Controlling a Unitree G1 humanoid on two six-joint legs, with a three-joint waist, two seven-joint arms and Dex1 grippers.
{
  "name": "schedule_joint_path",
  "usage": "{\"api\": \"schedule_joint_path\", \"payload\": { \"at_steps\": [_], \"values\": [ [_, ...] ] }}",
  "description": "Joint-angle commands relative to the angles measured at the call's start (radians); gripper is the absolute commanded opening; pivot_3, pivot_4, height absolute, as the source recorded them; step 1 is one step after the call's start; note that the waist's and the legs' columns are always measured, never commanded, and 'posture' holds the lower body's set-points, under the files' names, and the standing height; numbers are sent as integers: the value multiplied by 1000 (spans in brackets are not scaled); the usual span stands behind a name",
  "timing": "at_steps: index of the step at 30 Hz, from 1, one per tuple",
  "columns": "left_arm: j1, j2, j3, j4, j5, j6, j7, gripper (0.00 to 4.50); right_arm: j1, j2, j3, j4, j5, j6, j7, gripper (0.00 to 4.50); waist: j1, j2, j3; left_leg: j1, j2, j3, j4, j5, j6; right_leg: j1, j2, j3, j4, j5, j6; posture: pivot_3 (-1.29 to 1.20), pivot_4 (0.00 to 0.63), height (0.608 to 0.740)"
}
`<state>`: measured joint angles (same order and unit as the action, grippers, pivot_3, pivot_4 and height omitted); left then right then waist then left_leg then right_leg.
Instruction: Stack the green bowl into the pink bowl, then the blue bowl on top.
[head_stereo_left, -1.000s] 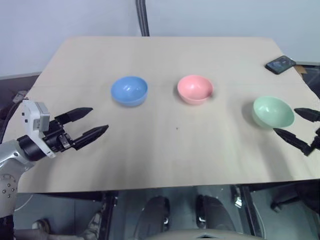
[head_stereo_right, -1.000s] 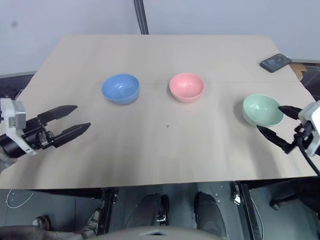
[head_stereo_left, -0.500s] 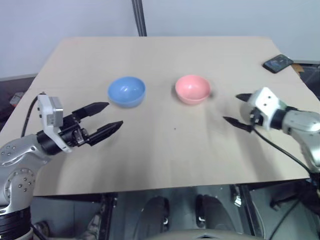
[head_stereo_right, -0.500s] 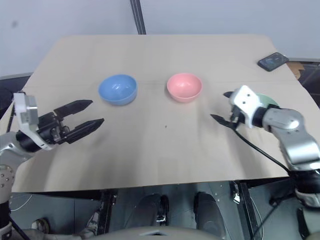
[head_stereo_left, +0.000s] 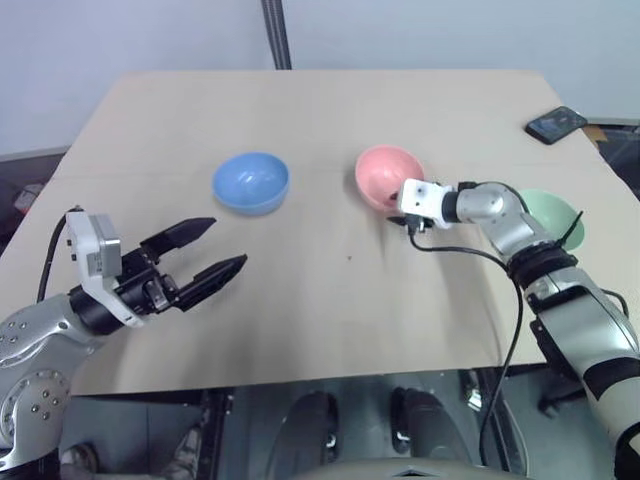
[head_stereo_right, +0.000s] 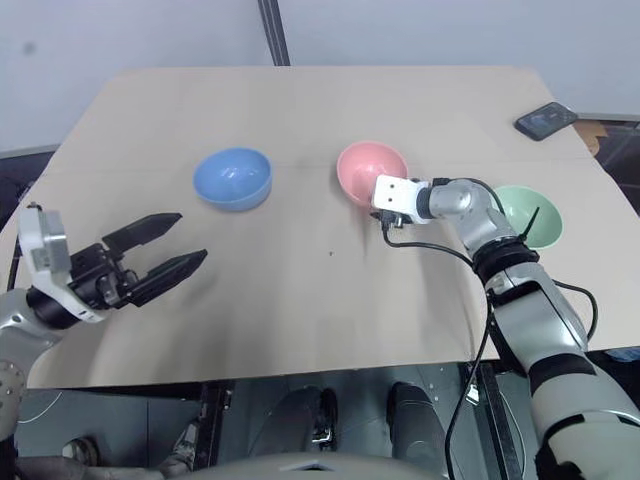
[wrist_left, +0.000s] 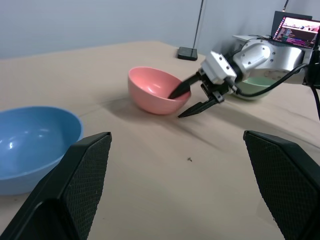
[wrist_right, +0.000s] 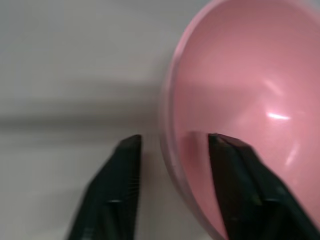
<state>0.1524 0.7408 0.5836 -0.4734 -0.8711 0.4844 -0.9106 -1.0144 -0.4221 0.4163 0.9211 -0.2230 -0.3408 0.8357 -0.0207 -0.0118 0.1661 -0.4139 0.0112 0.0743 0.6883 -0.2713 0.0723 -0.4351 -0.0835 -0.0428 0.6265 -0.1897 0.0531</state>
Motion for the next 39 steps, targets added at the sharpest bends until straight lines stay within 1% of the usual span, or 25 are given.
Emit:
{"api": "schedule_joint_path", "payload": {
  "at_steps": [1,2,3,5,7,9,11,14,15,17,18,19,21,22,23,24,26,27,29,32,33,35,39],
  "values": [
    [21,-8,43,-54,-31,-8,19,4500,-51,9,-9,32,-22,-83,-1,401,-3,0,0,0,0,0,0,0,0,0,0,0,0,0,0,0,150,740],
    [27,-11,44,-60,-33,-9,25,4500,-56,13,-14,34,-23,-94,4,34,-6,0,0,0,0,0,0,1,-1,0,1,0,0,0,0,0,150,740],
    [32,-14,43,-65,-34,-10,30,4500,-60,17,-20,31,-20,-101,11,34,-9,0,0,0,1,0,0,1,-1,0,1,0,1,0,0,0,150,740],
    [39,-17,40,-72,-35,-14,38,4500,-50,16,-36,-22,13,-98,70,34,-13,0,0,1,1,-1,0,1,-2,0,1,0,1,0,0,0,150,740],
    [42,-20,37,-71,-34,-18,40,4500,-3,8,-52,-158,89,-54,179,34,-16,1,0,1,1,-1,0,1,-2,0,1,0,1,0,0,0,150,740],
    [41,-21,32,-64,-31,-22,40,4500,86,-28,-39,-394,166,86,317,34,-13,1,0,0,1,-2,-1,1,-2,0,1,0,1,0,0,0,150,740],
    [37,-20,27,-56,-28,-26,40,4500,171,-66,-23,-611,195,229,380,34,-10,1,0,0,1,-2,-1,1,-2,0,0,-1,0,0,0,0,150,740],
    [21,-18,11,-42,-23,-31,38,4500,281,-103,8,-878,188,412,409,34,1,1,0,-1,1,-3,-1,1,-2,0,-1,-3,0,0,0,0,150,740],
    [15,-18,3,-37,-20,-33,35,4500,306,-104,24,-934,179,460,410,34,4,1,0,0,1,-3,-1,1,-2,0,-1,-2,0,0,0,0,150,740],
    [-1,-17,-12,-28,-18,-33,31,4500,333,-95,48,-973,145,510,386,34,3,1,0,0,1,-2,-1,1,-2,0,-1,-2,1,0,-1,0,150,740],
    [-10,-16,-19,-25,-17,-31,29,4500,340,-93,58,-976,130,524,376,733,3,1,0,1,1,-2,-1,1,-2,0,-1,-2,1,-1,-3,0,150,740],
    [-18,-15,-24,-21,-15,-30,28,4500,344,-93,61,-978,122,541,369,1024,4,1,0,1,1,-2,-1,1,-2,0,-1,-2,1,-2,-4,0,150,740],
    [-32,-12,-32,-13,-13,-28,22,4500,350,-88,48,-997,118,598,343,1861,6,1,0,4,1,-2,-1,1,-3,3,-1,-2,1,-2,-4,0,150,740],
    [-37,-11,-36,-8,-13,-27,19,4500,349,-85,33,-1015,125,635,329,2406,8,1,0,4,1,-2,-1,1,-3,3,-1,-2,1,-2,-4,0,150,740],
    [-45,-9,-42,-3,-12,-27,15,4500,347,-83,6,-1042,142,686,314,2761,10,1,0,3,1,-2,-1,1,-2,3,-1,-2,1,-2,-4,0,150,740],
    [-52,-8,-47,3,-12,-27,11,4500,345,-84,-20,-1071,157,730,299,3359,10,1,0,3,1,-2,-1,1,-2,3,-1,-3,1,-2,-4,0,150,740],
    [-71,-7,-66,17,-7,-28,0,4500,349,-101,-87,-1154,208,839,287,4305,11,1,0,1,1,-3,-1,1,-2,2,-1,-3,1,-2,-4,0,150,740],
    [-83,-9,-79,25,-3,-28,-4,4500,355,-110,-130,-1201,240,898,278,4460,14,1,0,1,0,-3,-1,1,-2,2,-1,-3,1,-1,-3,0,150,740],
    [-107,-13,-105,40,1,-28,-12,4500,368,-125,-226,-1294,314,1029,255,4460,15,0,0,1,0,-4,-1,1,-2,2,-1,-4,0,0,-1,0,150,740],
    [-149,-16,-139,66,8,-30,-26,4500,394,-128,-387,-1391,403,1238,173,4460,17,0,0,0,0,-4,-1,1,-2,2,-1,-4,0,0,-1,0,150,740],
    [-164,-16,-150,80,13,-33,-31,4500,414,-147,-437,-1399,406,1266,145,4460,18,0,0,0,0,-4,-1,1,-2,2,-1,-4,0,0,-1,0,150,740],
    [-187,-16,-167,102,21,-36,-45,4500,461,-188,-499,-1386,371,1249,75,4460,23,0,0,1,0,-4,-1,1,-2,2,-1,-5,0,0,-2,0,150,740],
    [-236,-19,-201,144,37,-39,-70,4500,544,-239,-593,-1232,275,1214,-123,4460,26,0,0,1,-1,-3,-1,1,-1,2,-1,-4,0,-2,-4,0,150,740]
  ]
}}
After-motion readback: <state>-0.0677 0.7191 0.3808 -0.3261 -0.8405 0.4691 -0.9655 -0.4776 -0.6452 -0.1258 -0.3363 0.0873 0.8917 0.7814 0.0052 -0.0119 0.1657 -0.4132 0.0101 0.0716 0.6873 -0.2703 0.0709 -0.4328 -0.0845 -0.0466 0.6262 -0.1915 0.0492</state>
